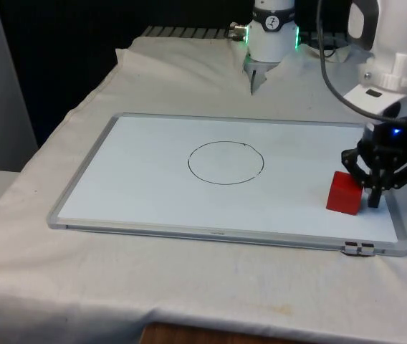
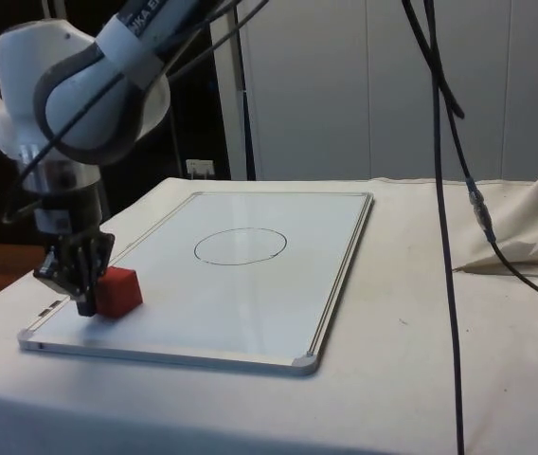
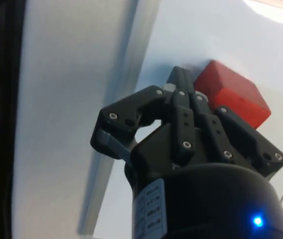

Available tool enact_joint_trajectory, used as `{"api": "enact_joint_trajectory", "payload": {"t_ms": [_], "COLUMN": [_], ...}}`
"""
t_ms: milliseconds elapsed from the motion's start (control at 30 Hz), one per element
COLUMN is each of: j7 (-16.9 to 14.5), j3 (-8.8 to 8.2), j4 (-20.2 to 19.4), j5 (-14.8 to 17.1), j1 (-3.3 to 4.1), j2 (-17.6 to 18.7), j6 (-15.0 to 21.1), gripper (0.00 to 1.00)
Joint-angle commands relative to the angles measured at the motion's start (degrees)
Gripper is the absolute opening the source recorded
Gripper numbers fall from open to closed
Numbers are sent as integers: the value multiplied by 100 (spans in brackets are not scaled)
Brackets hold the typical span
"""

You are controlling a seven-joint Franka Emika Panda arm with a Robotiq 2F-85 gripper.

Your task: Push the cube into the marked area.

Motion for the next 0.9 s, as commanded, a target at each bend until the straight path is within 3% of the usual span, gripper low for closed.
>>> {"api": "enact_joint_trajectory", "payload": {"t_ms": [0,567,600,867], "j7": [23,183,149,166], "j3": [-40,-355,-315,-567], "j4": [-23,29,29,17], "j5": [-34,-332,-298,-361], "j1": [11,23,11,29], "j2": [-11,-17,-6,-63], "j6": [-23,-550,-481,-659], "gripper": [0,0,0,0]}}
